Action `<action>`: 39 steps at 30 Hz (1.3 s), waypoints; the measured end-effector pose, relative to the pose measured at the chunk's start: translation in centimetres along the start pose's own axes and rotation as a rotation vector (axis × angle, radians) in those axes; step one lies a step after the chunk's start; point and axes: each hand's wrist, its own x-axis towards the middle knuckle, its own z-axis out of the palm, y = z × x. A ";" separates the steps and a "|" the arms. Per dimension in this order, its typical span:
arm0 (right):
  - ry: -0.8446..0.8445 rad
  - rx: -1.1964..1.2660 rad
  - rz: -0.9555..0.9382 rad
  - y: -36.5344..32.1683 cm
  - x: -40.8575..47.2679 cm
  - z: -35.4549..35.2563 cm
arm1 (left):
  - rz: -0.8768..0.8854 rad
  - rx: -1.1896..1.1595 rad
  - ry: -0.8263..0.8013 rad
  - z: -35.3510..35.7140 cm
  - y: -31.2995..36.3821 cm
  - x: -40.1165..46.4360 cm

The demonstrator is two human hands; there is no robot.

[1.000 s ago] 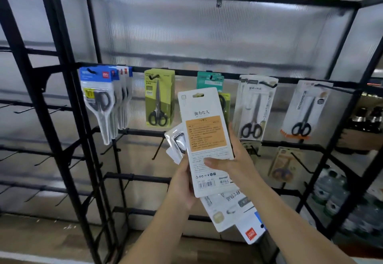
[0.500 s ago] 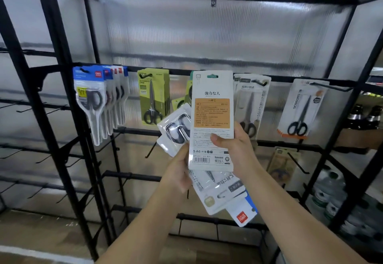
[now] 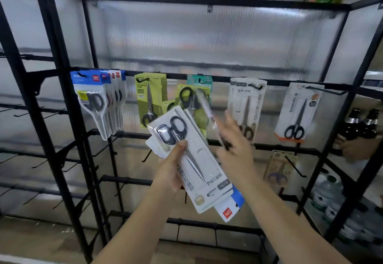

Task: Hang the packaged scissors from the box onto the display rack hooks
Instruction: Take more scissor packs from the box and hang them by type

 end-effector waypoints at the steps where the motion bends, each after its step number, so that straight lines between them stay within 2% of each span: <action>1: -0.104 -0.131 0.009 0.2 -0.2 0.5 | 0.000 0.010 -0.011 0.3 0.0 -0.2; 3: -0.278 -0.353 0.020 1.1 -0.5 1.1 | 0.017 0.021 -0.038 0.7 0.0 -0.5; 4: -0.327 -0.382 0.037 1.5 -0.6 1.2 | 0.028 0.020 -0.046 0.7 0.0 -0.6; 7: -0.355 -0.252 0.112 2.1 -0.2 0.5 | 0.037 0.032 -0.037 0.3 -0.1 -0.8; 9: -0.332 -0.303 0.102 2.5 0.2 -0.3 | 0.024 0.026 -0.007 0.0 -0.1 -0.8; 12: -0.205 -0.406 0.104 3.7 0.4 -0.9 | 0.011 0.038 0.039 0.2 0.0 -0.6; 18: 0.062 -0.353 0.206 6.3 -0.9 -2.7 | -0.013 0.065 0.092 0.4 -1.0 -0.1; 22: 0.255 -0.428 0.256 7.1 -1.0 -6.0 | -0.007 0.063 0.068 0.7 -1.6 0.4; 26: 0.345 -0.508 0.255 6.5 0.2 -8.6 | -0.016 0.062 0.054 2.0 -2.0 0.7; 32: 0.237 -0.516 0.329 4.6 2.0 -9.4 | -0.021 0.055 0.038 2.4 -2.2 1.2; 39: 0.134 -0.635 0.429 2.9 3.1 -9.8 | 0.013 0.042 0.032 1.6 -1.9 1.6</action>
